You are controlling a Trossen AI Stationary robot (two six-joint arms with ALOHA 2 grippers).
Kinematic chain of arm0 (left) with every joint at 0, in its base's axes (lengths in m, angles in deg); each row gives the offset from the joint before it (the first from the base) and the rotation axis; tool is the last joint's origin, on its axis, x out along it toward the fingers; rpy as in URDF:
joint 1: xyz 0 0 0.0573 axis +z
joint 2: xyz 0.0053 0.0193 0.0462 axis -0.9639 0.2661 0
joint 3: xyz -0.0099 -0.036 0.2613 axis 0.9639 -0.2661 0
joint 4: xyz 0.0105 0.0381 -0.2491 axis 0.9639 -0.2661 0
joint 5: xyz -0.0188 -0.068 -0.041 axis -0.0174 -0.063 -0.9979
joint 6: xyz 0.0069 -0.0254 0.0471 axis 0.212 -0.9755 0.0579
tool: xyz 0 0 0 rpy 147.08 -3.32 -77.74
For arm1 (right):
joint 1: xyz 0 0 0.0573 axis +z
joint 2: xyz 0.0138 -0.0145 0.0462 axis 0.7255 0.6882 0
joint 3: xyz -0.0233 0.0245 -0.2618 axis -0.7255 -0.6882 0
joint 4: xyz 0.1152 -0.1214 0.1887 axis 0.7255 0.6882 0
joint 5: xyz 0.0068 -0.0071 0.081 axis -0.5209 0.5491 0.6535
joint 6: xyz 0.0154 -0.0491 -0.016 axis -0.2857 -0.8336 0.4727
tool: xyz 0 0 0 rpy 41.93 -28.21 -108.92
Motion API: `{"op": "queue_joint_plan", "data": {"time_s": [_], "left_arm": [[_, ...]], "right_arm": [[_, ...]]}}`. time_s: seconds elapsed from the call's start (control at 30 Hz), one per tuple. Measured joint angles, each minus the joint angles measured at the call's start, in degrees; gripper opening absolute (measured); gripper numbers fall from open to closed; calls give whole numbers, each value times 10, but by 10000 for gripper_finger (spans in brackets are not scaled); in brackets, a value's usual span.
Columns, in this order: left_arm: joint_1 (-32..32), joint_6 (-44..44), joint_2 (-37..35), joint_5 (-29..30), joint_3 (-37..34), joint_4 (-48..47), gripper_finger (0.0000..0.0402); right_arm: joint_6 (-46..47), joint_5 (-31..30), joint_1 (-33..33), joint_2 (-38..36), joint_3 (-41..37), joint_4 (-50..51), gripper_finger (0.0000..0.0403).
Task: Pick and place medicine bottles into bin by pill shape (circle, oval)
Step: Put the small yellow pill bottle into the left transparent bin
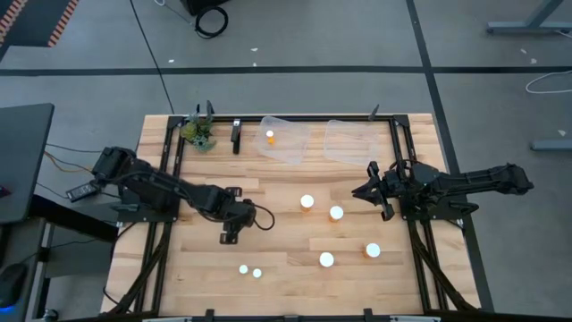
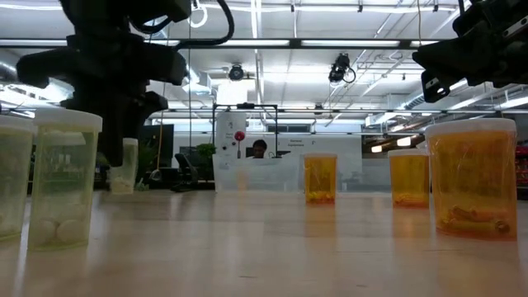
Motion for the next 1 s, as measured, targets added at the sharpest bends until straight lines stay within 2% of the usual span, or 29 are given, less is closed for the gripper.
{"op": "queue_joint_plan", "data": {"time_s": [0.63, 1.0], "left_arm": [[106, 103, 0, -2, 67, -5, 128], [201, 194, 1, -2, 137, 16, 132]], "right_arm": [[0, 0, 0, 0, 0, 0, 54], [0, 0, 0, 0, 0, 0, 54]]}}
